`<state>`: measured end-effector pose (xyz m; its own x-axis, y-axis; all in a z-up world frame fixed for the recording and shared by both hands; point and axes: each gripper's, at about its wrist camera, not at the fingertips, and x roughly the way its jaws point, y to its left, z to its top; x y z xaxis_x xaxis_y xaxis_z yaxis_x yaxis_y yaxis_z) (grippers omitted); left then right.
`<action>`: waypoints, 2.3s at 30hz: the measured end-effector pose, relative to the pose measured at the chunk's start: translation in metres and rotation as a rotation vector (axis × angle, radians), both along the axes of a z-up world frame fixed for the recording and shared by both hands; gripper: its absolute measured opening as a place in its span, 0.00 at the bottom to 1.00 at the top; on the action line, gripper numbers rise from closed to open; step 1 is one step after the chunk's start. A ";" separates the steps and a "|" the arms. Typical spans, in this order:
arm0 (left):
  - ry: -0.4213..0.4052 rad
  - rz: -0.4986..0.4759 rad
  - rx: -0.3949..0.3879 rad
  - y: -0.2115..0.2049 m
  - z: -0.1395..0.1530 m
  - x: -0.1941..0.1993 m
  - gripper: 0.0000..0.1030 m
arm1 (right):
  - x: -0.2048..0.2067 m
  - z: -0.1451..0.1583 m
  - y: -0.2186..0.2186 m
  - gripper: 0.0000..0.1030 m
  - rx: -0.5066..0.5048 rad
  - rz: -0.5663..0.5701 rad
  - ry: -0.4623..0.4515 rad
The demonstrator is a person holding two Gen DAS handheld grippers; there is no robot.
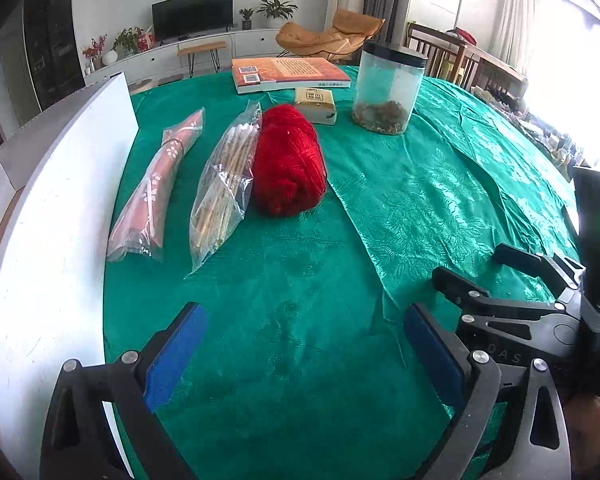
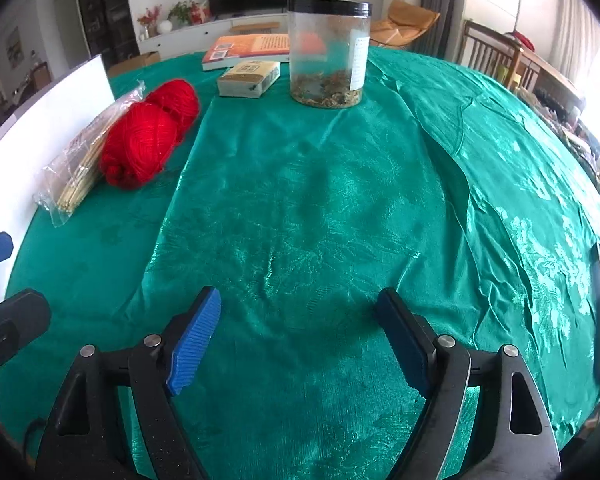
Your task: Organize soft objects
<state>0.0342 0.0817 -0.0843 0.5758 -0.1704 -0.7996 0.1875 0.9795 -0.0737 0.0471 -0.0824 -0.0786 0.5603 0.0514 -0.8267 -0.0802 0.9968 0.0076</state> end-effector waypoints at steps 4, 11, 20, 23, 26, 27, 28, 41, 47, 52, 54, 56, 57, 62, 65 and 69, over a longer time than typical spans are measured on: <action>0.019 0.025 0.019 0.011 -0.020 0.006 0.96 | 0.004 -0.002 0.000 0.88 0.004 -0.016 -0.015; 0.011 0.024 0.049 0.019 -0.033 0.006 0.96 | 0.003 -0.004 -0.001 0.89 0.006 -0.019 -0.018; 0.010 0.010 0.059 0.018 -0.034 0.007 1.00 | 0.003 -0.004 -0.001 0.89 0.005 -0.019 -0.018; 0.010 0.010 0.060 0.018 -0.034 0.007 1.00 | 0.003 -0.004 -0.001 0.89 0.005 -0.019 -0.018; 0.010 0.010 0.060 0.018 -0.034 0.007 1.00 | 0.003 -0.004 -0.001 0.89 0.005 -0.019 -0.018; 0.011 0.010 0.061 0.018 -0.034 0.007 1.00 | 0.003 -0.004 -0.001 0.89 0.005 -0.019 -0.018; 0.014 0.012 0.062 0.018 -0.034 0.007 1.00 | 0.003 -0.004 -0.001 0.89 0.005 -0.019 -0.018; -0.004 0.046 0.062 0.031 -0.035 0.004 1.00 | 0.003 -0.004 -0.001 0.90 0.005 -0.019 -0.019; -0.012 0.049 0.064 0.030 -0.035 0.004 1.00 | 0.003 -0.004 -0.001 0.90 0.005 -0.019 -0.019; -0.011 0.049 0.064 0.030 -0.035 0.004 1.00 | 0.003 -0.004 -0.001 0.90 0.005 -0.019 -0.019; -0.011 0.049 0.064 0.030 -0.035 0.004 1.00 | 0.003 -0.004 -0.001 0.90 0.005 -0.019 -0.019; -0.011 0.050 0.064 0.030 -0.035 0.004 1.00 | 0.003 -0.004 -0.001 0.90 0.005 -0.020 -0.019; -0.011 0.049 0.064 0.030 -0.035 0.004 1.00 | 0.003 -0.004 -0.001 0.90 0.005 -0.019 -0.019; -0.011 0.049 0.064 0.030 -0.036 0.004 1.00 | 0.003 -0.005 -0.001 0.90 0.005 -0.019 -0.019; -0.012 0.050 0.064 0.030 -0.036 0.004 1.00 | 0.003 -0.005 -0.001 0.90 0.004 -0.020 -0.019; -0.012 0.049 0.064 0.030 -0.036 0.003 1.00 | 0.002 -0.004 -0.001 0.90 0.007 -0.019 -0.019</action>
